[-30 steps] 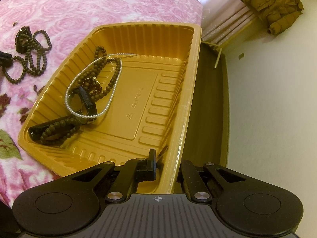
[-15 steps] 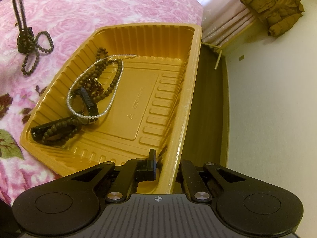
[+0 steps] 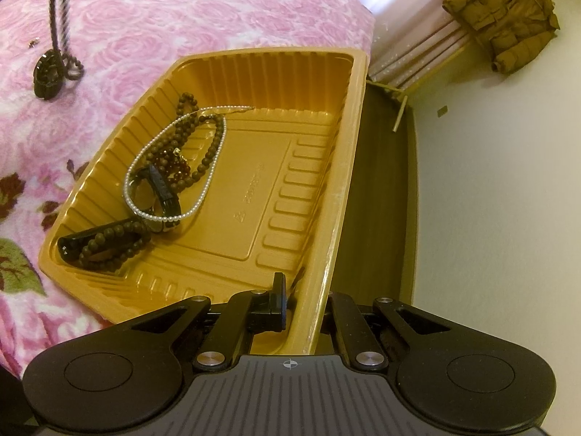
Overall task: Organize jewelry
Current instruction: 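Lift the dark bead strand over the tray and open the left gripper while the right gripper holds the tray, then grasp the small pearl earring on the bedspread with the left gripper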
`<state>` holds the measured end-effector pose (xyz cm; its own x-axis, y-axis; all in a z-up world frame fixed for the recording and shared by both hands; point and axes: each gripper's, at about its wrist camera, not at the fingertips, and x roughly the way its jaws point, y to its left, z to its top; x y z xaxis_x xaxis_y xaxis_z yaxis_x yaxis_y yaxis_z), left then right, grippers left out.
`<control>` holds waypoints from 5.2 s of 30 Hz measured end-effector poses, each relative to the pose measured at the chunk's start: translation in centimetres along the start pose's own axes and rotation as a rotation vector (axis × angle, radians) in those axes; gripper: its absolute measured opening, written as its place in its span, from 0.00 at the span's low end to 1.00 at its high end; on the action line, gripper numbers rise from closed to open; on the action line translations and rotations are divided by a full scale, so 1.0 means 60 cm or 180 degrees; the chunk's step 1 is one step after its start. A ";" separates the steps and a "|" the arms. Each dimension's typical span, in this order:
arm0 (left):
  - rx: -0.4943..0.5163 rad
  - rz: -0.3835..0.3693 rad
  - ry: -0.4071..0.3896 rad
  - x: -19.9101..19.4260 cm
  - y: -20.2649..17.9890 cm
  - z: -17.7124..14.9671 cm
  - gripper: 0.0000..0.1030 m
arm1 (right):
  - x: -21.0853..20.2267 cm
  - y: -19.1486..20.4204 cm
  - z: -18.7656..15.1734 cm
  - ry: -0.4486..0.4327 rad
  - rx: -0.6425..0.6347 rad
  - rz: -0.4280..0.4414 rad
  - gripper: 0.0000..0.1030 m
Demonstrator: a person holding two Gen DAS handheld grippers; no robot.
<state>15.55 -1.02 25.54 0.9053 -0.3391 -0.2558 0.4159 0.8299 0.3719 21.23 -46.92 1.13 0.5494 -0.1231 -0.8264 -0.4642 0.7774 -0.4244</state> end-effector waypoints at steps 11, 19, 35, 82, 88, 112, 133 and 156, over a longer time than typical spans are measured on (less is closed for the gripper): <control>-0.0023 0.0040 -0.0343 -0.009 0.024 0.105 0.06 | 0.000 -0.002 -0.001 -0.0001 0.0004 0.0003 0.05; -0.0037 -0.0062 -0.0459 -0.004 0.011 0.138 0.06 | 0.001 -0.003 -0.002 0.0001 0.0009 0.0007 0.05; 0.0005 -0.0423 -0.0696 0.027 -0.058 0.215 0.06 | 0.001 -0.007 -0.005 -0.0013 0.0027 0.0026 0.05; 0.0221 -0.1292 0.0857 0.300 -0.278 -0.044 0.06 | 0.023 -0.037 -0.025 -0.0027 0.0186 0.0166 0.05; 0.0150 -0.1338 0.0908 0.303 -0.282 -0.043 0.06 | 0.024 -0.040 -0.028 -0.0030 0.0201 0.0174 0.05; -0.0438 -0.0808 0.1014 0.227 -0.107 -0.125 0.26 | 0.023 -0.045 -0.029 -0.0024 0.0243 0.0204 0.05; -0.1531 0.0308 0.1570 0.100 0.027 -0.455 0.27 | 0.024 -0.044 -0.030 -0.0016 0.0226 0.0186 0.05; -0.1667 0.0613 0.1489 0.168 -0.034 -0.549 0.24 | 0.027 -0.044 -0.032 0.0000 0.0242 0.0200 0.05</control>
<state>21.01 8.44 -7.21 0.7779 -0.0379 -0.6272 0.0510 0.9987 0.0029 22.05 -50.38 0.19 0.5210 -0.0726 -0.8505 -0.4436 0.8282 -0.3425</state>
